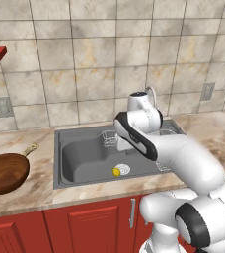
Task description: Pick the lemon from the sink and place it in the bowl. Then pick the bowl and place it in the microwave. Then close the microwave door and press the start button.
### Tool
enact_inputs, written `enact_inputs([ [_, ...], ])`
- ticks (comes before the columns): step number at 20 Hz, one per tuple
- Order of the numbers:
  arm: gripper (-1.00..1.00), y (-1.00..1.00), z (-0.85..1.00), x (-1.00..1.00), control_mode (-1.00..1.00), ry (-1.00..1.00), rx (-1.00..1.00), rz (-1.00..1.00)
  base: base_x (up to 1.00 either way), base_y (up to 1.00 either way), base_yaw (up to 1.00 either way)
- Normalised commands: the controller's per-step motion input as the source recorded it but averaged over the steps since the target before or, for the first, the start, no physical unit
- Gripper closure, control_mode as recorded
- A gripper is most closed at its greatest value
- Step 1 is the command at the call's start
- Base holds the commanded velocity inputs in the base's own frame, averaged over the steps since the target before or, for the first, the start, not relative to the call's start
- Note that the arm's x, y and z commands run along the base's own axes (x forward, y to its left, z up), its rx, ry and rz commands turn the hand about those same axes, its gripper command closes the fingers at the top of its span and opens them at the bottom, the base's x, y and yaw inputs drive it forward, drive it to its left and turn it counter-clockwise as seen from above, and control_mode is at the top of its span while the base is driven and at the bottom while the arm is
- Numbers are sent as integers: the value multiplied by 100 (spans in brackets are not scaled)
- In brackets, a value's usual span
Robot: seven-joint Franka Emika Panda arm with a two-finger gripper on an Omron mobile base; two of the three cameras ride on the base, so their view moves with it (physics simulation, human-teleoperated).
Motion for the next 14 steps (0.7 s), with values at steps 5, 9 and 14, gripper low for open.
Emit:
enact_inputs([
  [5, -100, 0, 0, 16, -100, 11, 0, -1, 0, 0, 0],
  [9, -100, 0, -12, 1, -100, 13, 1, -1, 0, 0, 0],
  [14, -100, 0, -24, 4, -100, 10, 0, -1, 0, 0, 0],
])
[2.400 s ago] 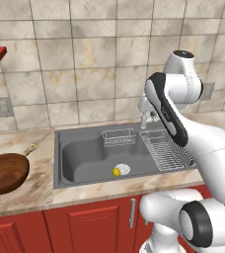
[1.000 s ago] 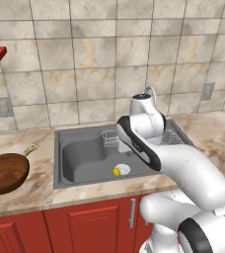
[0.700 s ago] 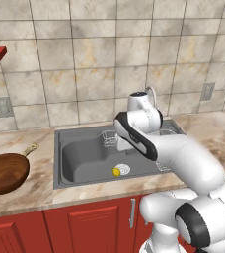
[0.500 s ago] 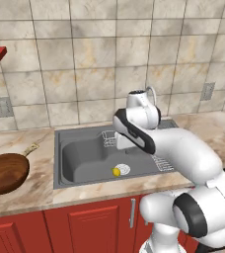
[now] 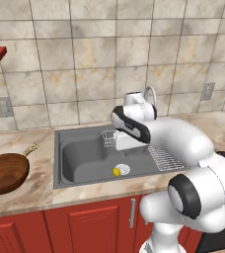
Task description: Pick the lemon from the sink and place it in the bowl. Then pick the bowl and place it in the microwave. Then close the microwave door and press the start button.
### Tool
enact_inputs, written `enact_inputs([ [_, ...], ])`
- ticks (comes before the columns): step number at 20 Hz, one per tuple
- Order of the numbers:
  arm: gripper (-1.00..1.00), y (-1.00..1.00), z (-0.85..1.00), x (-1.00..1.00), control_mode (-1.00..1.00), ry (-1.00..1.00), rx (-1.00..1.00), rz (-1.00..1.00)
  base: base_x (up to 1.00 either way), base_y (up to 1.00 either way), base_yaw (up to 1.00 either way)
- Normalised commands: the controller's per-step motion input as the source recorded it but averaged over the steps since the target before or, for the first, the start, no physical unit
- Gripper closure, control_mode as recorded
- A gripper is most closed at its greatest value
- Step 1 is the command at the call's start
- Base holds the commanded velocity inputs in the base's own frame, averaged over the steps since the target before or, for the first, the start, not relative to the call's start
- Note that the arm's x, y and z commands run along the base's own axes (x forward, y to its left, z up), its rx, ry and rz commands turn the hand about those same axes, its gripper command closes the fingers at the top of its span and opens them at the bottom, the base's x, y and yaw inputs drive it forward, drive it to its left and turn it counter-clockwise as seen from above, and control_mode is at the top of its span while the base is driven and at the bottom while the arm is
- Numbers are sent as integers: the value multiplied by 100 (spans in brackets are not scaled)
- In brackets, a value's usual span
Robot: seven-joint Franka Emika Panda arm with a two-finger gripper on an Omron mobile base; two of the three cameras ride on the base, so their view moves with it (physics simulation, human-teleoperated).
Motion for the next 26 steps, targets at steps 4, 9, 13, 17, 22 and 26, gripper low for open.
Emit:
enact_inputs([
  [4, -100, 0, -34, 1, -100, 8, 0, -2, 0, 0, 0],
  [9, -100, 0, -54, 9, -100, 3, 0, -2, 0, 0, 0],
  [13, -100, 0, -57, 19, -100, 0, 0, 0, 0, 0, 0],
  [17, -100, 0, -51, 31, -100, 1, 0, -1, 0, 0, 0],
  [22, -100, 0, -28, 45, -100, 5, 0, -1, 0, 0, 0],
  [26, -100, 0, -40, 42, -100, 7, 0, 0, 0, 0, 0],
])
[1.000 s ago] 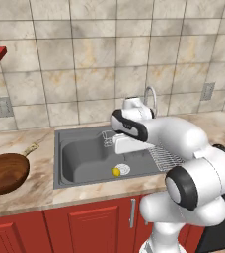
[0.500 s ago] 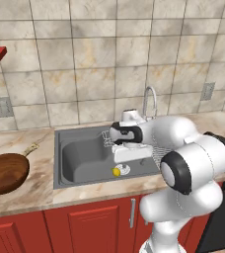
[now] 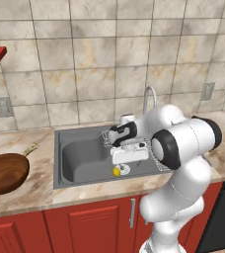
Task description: Pick the lemon from the sink and place it in the bowl. Then pick the bowl and place it in the microwave. Then close the microwave door and press the start button.
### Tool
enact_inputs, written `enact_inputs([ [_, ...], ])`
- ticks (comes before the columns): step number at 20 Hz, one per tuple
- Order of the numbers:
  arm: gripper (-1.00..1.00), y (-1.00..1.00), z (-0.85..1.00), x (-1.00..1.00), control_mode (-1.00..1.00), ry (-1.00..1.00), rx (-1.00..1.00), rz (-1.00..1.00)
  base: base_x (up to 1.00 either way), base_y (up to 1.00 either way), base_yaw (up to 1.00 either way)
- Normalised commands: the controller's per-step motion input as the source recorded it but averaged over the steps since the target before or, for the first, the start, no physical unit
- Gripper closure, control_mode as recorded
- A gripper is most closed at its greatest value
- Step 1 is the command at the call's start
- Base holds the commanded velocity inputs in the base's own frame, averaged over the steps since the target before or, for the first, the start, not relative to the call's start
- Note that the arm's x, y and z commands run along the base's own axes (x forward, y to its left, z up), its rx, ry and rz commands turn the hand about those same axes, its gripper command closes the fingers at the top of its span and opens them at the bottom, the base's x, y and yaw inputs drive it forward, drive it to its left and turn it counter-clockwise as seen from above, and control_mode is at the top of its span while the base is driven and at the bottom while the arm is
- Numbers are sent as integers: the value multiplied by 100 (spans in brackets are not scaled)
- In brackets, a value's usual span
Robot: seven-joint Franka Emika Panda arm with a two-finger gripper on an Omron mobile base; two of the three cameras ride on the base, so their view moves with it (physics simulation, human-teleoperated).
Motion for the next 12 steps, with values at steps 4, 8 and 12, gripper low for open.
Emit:
enact_inputs([
  [4, -100, 0, -41, 37, -100, 6, 0, 0, 0, 0, 0],
  [8, -100, 3, -47, 26, -100, 3, 0, 0, 0, 0, 0],
  [12, -100, 19, -39, 45, -100, 0, 0, 0, 0, 0, 0],
])
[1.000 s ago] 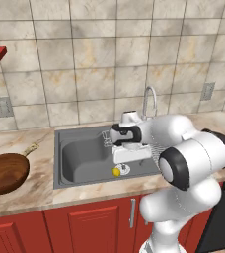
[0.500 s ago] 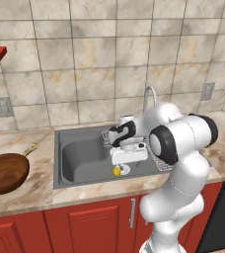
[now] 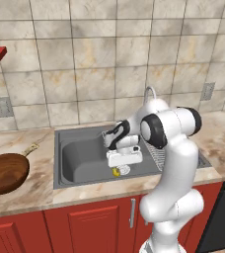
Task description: Pick the lemon from the sink and place it in the bowl. Then pick the bowl and place it in the microwave. Then close the microwave door and press the start button.
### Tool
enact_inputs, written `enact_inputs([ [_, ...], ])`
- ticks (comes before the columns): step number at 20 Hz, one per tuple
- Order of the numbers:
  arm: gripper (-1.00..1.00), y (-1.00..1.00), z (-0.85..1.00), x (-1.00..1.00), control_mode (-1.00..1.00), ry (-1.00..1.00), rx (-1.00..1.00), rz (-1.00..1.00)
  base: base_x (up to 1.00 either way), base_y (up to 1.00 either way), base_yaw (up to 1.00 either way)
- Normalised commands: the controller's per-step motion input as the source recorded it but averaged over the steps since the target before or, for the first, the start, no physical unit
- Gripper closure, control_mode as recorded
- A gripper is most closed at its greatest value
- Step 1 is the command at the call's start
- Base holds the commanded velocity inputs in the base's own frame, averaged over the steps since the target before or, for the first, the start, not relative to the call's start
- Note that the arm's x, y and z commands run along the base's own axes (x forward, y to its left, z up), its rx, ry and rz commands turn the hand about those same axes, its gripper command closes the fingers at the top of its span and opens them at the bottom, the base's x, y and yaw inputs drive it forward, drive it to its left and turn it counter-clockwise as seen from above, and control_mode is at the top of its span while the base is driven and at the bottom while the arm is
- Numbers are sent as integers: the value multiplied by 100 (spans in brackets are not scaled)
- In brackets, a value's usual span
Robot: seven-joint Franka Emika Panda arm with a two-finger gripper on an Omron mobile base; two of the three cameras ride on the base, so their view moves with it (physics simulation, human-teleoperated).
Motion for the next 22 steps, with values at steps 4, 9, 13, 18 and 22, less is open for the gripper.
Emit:
enact_inputs([
  [4, -100, 31, -41, 48, -100, 0, 0, 0, 0, 0, 0],
  [9, -100, 14, -45, 46, -100, 0, 0, 0, 0, 0, 0],
  [13, -100, 0, -38, 39, -100, 0, 0, 0, 0, 0, 0],
  [18, -100, 0, -29, 34, -100, 0, 0, 0, 0, 0, 0],
  [22, -100, 0, -25, 36, -100, 0, 0, 0, 0, 0, 0],
])
